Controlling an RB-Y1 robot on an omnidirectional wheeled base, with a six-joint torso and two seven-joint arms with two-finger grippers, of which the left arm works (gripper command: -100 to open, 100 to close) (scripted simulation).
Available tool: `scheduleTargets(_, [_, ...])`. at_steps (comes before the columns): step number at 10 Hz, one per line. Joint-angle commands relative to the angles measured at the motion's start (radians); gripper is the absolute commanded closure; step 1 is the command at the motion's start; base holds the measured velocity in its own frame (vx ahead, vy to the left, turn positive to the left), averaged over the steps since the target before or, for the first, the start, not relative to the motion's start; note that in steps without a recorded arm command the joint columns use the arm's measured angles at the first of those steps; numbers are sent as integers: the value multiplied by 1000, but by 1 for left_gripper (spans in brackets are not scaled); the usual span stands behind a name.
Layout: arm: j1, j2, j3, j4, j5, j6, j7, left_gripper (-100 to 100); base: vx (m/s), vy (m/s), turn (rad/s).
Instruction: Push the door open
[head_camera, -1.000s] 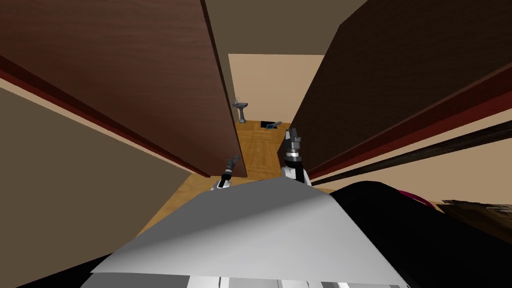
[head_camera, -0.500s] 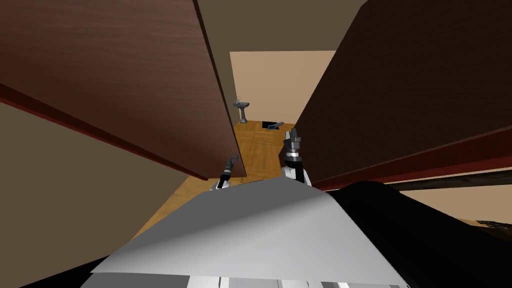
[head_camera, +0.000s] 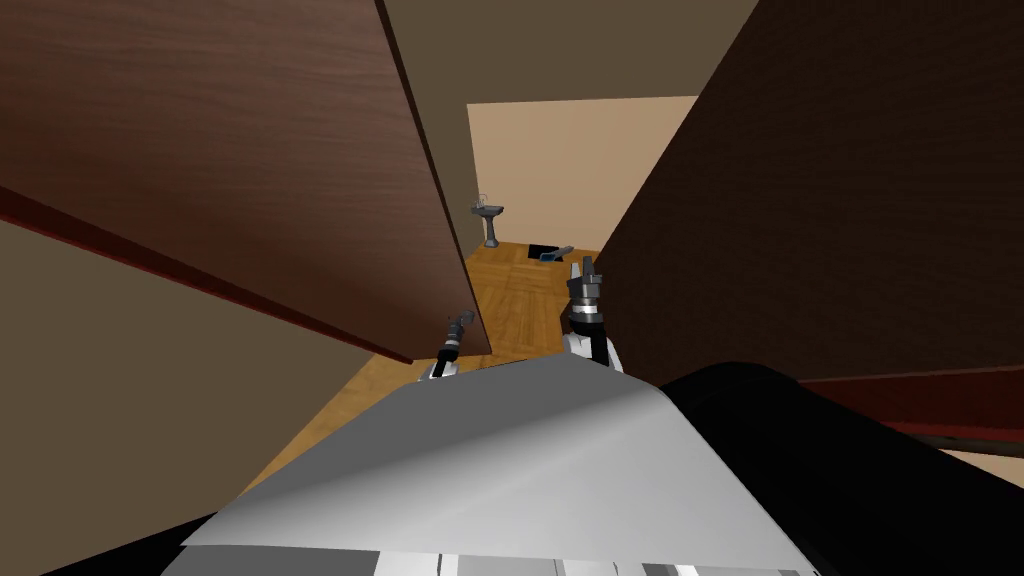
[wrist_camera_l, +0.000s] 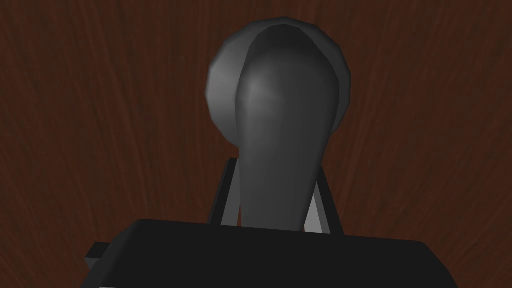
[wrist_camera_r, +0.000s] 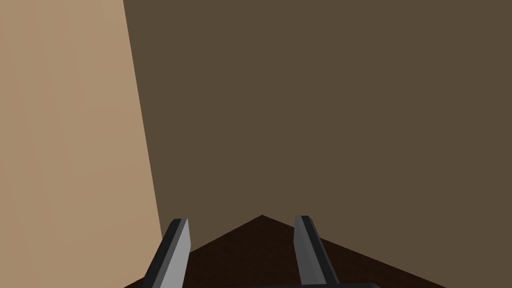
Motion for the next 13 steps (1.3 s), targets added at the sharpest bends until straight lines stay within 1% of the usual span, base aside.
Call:
scheduleTargets(1, [-32, 13, 23, 48, 7, -33, 0, 100, 134, -80, 42])
scheduleTargets(2, [-32, 13, 23, 48, 7, -33, 0, 100, 57, -26, -21])
scheduleTargets(3, [-29, 14, 40, 49, 7, -33, -1, 100, 118, -70, 79])
scheduleTargets(8, [-20, 19, 97, 50, 6, -35, -3, 100, 183, -130, 117])
scheduleTargets(11, [-16, 21, 125, 50, 6, -35, -4, 100, 174, -154, 113])
scheduleTargets(13, [-13, 22, 141, 50, 6, -36, -5, 100, 173, -107, 77])
